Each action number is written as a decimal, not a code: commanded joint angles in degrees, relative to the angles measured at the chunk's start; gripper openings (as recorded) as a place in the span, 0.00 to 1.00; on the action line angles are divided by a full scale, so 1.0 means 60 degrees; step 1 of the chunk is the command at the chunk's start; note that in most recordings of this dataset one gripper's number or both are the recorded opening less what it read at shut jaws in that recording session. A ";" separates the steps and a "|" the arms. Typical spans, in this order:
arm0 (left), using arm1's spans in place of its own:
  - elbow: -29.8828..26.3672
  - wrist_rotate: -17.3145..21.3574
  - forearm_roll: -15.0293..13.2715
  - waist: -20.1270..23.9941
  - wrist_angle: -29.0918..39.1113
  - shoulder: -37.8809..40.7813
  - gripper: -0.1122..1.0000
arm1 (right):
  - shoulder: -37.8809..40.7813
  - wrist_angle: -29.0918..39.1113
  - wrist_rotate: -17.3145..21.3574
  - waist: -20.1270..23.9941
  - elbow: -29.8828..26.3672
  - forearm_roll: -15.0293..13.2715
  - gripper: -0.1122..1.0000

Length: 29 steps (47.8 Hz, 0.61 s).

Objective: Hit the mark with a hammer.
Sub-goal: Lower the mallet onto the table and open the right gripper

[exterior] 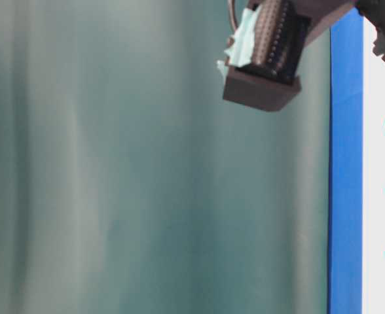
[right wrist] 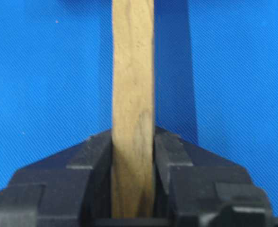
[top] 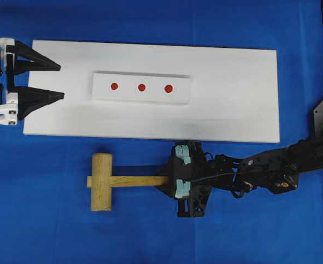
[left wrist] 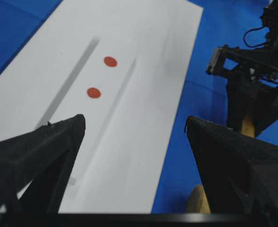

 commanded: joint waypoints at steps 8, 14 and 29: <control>-0.0088 0.0029 -0.0015 0.0073 -0.0088 0.0015 0.86 | -0.0132 0.0146 0.0029 0.0073 -0.0190 -0.0015 0.16; -0.0088 0.0029 -0.0015 0.0073 -0.0088 0.0015 0.86 | -0.0132 0.0161 0.0029 0.0088 -0.0190 -0.0015 0.16; -0.0103 0.0029 -0.0015 0.0073 -0.0088 0.0015 0.86 | -0.0132 0.0703 0.0029 0.0088 -0.0205 -0.0015 0.16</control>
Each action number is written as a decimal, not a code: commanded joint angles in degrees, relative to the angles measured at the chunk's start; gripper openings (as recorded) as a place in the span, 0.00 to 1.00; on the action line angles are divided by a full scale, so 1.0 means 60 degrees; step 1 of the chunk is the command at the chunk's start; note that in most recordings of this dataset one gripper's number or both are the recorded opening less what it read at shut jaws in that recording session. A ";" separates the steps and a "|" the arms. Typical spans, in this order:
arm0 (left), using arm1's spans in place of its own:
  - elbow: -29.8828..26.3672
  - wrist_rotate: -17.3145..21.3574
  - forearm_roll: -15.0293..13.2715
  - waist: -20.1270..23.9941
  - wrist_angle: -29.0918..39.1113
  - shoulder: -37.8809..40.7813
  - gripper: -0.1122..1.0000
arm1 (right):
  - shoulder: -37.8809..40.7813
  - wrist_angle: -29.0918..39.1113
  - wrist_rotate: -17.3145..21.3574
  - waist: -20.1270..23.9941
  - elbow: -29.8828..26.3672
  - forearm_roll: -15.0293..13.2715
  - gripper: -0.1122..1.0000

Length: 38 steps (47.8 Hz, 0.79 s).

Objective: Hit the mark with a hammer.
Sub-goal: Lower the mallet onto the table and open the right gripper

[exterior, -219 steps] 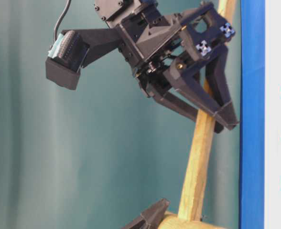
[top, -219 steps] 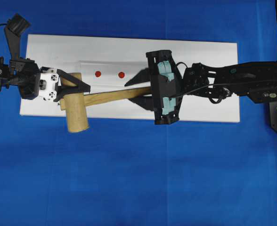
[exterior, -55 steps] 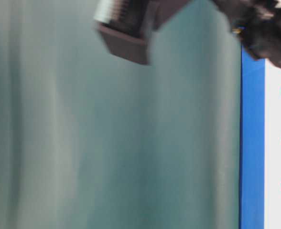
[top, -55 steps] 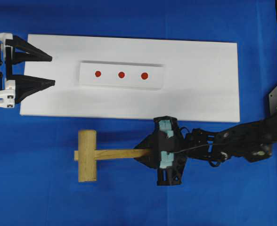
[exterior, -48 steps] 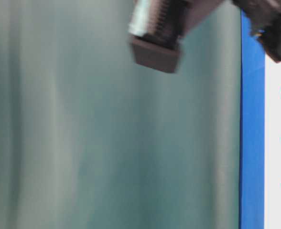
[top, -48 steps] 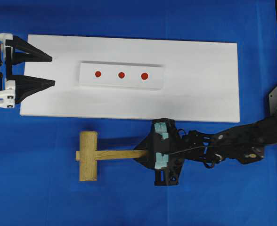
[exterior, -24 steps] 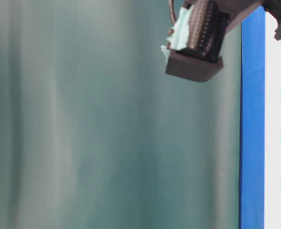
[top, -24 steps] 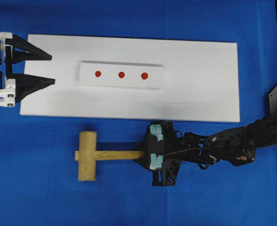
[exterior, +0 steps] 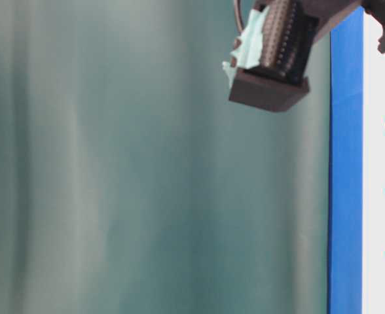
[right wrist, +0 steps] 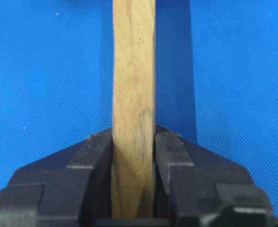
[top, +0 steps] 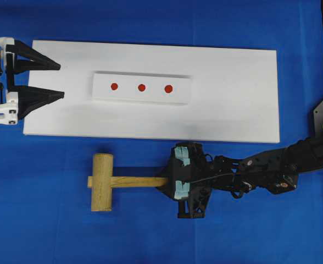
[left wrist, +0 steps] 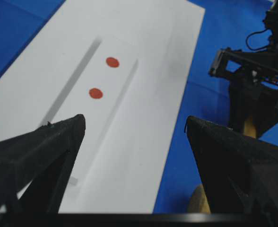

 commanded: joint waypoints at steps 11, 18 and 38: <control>-0.0088 0.0029 -0.0015 0.0015 -0.0059 0.0029 0.86 | -0.0146 0.0322 0.0029 0.0073 -0.0190 -0.0015 0.18; -0.0088 0.0029 -0.0015 0.0029 -0.0029 0.0015 0.86 | -0.0308 0.0308 0.0015 0.0073 -0.0161 -0.0015 0.46; -0.0059 -0.0044 -0.0015 0.0029 0.0088 -0.0396 0.86 | -0.2900 0.0513 -0.0996 -0.0161 0.0337 -0.0088 0.82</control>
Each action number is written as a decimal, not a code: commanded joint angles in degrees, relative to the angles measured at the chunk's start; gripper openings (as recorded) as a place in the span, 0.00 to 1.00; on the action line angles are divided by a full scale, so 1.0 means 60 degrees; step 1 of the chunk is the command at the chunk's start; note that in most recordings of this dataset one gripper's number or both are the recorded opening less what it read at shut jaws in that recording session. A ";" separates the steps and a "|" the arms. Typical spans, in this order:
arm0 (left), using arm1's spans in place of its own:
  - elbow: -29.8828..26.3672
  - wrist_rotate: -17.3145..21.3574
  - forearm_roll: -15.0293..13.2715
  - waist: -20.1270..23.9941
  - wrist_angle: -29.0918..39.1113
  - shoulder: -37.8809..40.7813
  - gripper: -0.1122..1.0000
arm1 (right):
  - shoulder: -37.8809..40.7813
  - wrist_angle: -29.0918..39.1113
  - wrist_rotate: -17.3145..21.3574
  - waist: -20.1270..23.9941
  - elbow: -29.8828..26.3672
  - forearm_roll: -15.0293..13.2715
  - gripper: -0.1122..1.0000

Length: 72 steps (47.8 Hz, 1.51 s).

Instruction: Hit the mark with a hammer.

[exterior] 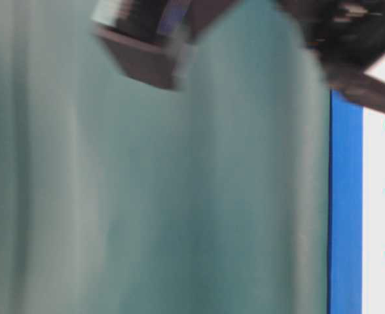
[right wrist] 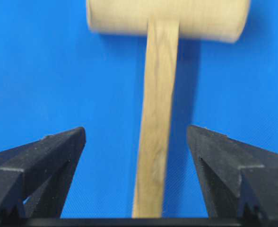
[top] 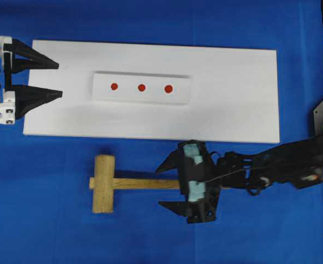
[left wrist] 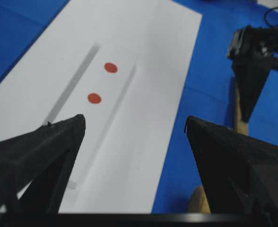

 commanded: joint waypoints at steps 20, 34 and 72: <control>-0.0044 -0.0015 -0.0015 0.0015 0.0718 -0.0981 0.86 | -0.3179 0.1143 -0.1392 -0.2051 0.0439 -0.0059 0.82; -0.0029 0.0557 0.0000 -0.0029 0.1816 -0.1479 0.86 | -0.5859 0.2607 -0.2080 -0.4058 0.1479 -0.0469 0.82; 0.0923 0.2388 0.0000 -0.0396 0.1758 -0.3589 0.81 | -1.1675 0.2080 -0.2021 -0.4629 0.6504 -0.0630 0.81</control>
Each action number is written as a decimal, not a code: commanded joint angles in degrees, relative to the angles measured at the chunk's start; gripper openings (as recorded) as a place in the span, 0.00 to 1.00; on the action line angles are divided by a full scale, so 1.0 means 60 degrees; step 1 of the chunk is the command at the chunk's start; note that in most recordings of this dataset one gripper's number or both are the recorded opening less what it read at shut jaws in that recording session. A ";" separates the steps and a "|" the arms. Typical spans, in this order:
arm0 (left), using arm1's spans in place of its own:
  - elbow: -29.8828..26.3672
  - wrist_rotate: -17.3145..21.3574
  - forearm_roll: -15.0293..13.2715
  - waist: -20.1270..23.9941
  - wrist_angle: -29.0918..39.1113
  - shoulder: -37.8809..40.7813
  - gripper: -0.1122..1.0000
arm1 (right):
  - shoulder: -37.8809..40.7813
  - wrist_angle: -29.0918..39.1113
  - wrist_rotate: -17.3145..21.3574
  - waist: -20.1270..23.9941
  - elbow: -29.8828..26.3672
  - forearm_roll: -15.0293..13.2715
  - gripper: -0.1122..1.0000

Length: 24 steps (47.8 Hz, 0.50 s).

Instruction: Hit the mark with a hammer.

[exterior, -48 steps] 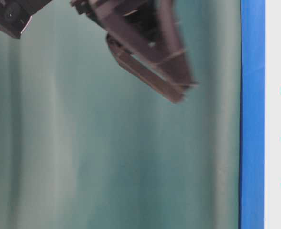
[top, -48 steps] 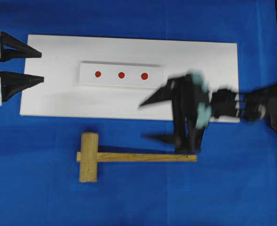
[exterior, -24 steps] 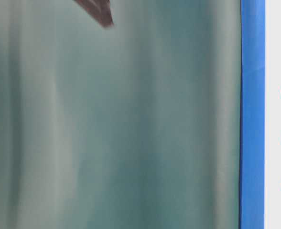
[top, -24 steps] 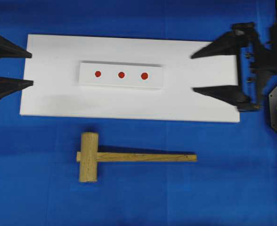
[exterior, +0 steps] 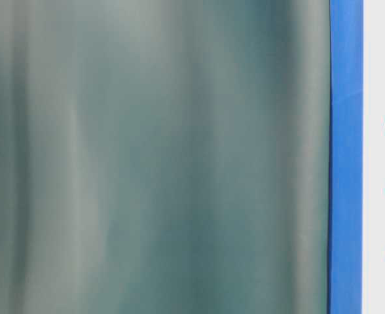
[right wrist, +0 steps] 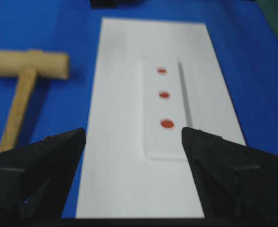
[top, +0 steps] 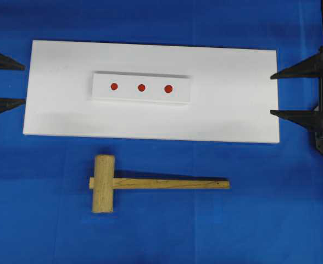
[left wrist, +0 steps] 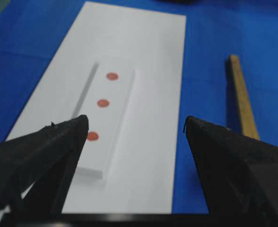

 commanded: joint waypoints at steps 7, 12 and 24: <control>0.0264 0.0015 0.0000 -0.0029 -0.0337 -0.0059 0.81 | 0.0044 -0.1055 0.0029 0.0044 0.0747 0.0513 0.81; 0.0396 0.0015 -0.0015 -0.0029 -0.0366 -0.0059 0.81 | 0.0103 -0.1187 0.0029 0.0337 0.0835 0.0542 0.81; 0.0586 0.0015 -0.0015 -0.0029 -0.0527 -0.0059 0.79 | 0.0234 -0.1392 0.0029 0.0615 0.0894 0.0542 0.78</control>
